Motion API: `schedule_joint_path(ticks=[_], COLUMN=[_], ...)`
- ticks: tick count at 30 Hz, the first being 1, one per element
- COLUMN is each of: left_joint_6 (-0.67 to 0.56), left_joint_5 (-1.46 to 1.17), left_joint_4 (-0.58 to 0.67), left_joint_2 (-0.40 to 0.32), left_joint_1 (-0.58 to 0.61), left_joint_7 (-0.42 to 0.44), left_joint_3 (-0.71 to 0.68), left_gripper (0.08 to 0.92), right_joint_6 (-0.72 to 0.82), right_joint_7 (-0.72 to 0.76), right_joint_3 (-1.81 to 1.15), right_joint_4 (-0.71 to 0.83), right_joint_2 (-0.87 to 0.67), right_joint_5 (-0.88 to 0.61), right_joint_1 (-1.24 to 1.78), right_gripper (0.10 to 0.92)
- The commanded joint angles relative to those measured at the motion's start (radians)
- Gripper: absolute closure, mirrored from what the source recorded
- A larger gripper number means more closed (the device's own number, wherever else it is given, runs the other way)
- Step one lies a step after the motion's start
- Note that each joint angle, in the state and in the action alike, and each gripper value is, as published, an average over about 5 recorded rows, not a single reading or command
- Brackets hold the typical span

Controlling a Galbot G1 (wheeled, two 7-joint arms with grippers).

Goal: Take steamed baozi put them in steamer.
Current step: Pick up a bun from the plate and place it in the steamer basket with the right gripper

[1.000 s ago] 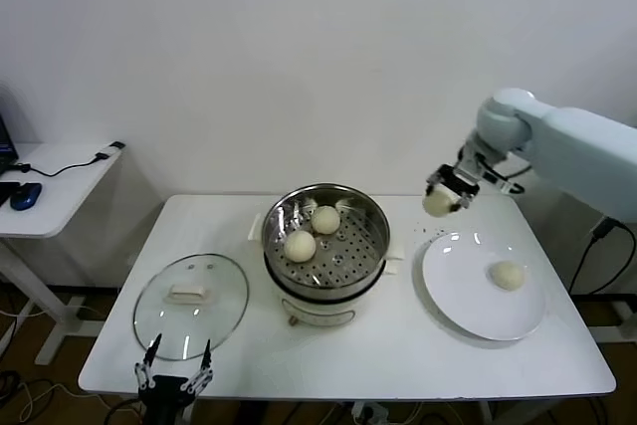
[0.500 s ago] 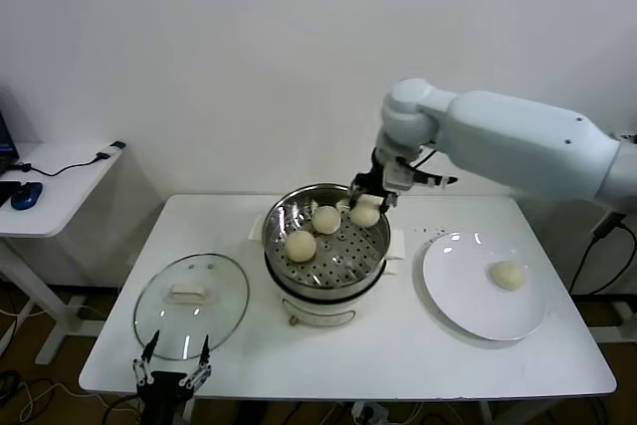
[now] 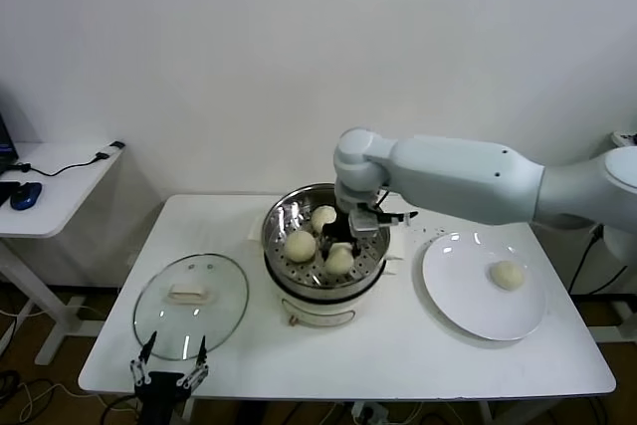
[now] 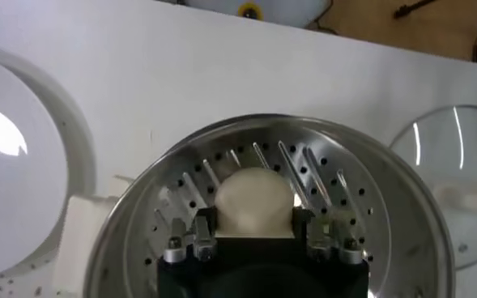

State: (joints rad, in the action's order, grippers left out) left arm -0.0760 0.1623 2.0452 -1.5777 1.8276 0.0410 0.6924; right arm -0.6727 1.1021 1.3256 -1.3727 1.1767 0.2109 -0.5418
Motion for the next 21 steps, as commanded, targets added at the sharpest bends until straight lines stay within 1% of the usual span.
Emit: schedule_joint_path(ticks=[1,6,9,11,16,18,21], left_joint_6=[0.002,0.001,0.0,0.001,0.0,0.0,0.0], left_joint_5=[-0.001,-0.001,-0.001,0.0,0.0,0.001,0.001], left_joint_4=[-0.007,-0.016,-0.018,-0.019,-0.021,-0.02,-0.016], left_joint_2=[0.005,0.006,0.006,0.005,0.005,0.005,0.005], left_joint_1=[-0.001,-0.003,-0.005,-0.007,-0.007,-0.006,-0.003], left_joint_7=[0.002,0.002,0.002,0.002,0.003,0.003,0.002], left_joint_3=[0.001,0.002,0.001,0.0,0.0,-0.001,-0.001], left_gripper=[0.177,0.177,0.177,0.177,0.177,0.177,0.177], right_joint_6=[-0.031,-0.031,-0.032,-0.034,-0.036,-0.044,-0.055], right_joint_7=[-0.005,-0.009,-0.014,-0.014,-0.006,-0.002,0.006], right_joint_3=[0.011,0.009,0.007,0.004,-0.018,-0.026,-0.043], right_joint_4=[0.011,0.019,0.026,0.025,0.021,0.025,0.035], right_joint_2=[0.051,0.053,0.052,0.052,0.049,0.041,0.012], right_joint_5=[0.017,0.028,0.033,0.034,0.031,0.031,0.021], right_joint_1=[0.045,0.056,0.061,0.061,0.051,0.035,-0.001], right_gripper=[0.416,0.414,0.399,0.365,0.249,0.217,0.205])
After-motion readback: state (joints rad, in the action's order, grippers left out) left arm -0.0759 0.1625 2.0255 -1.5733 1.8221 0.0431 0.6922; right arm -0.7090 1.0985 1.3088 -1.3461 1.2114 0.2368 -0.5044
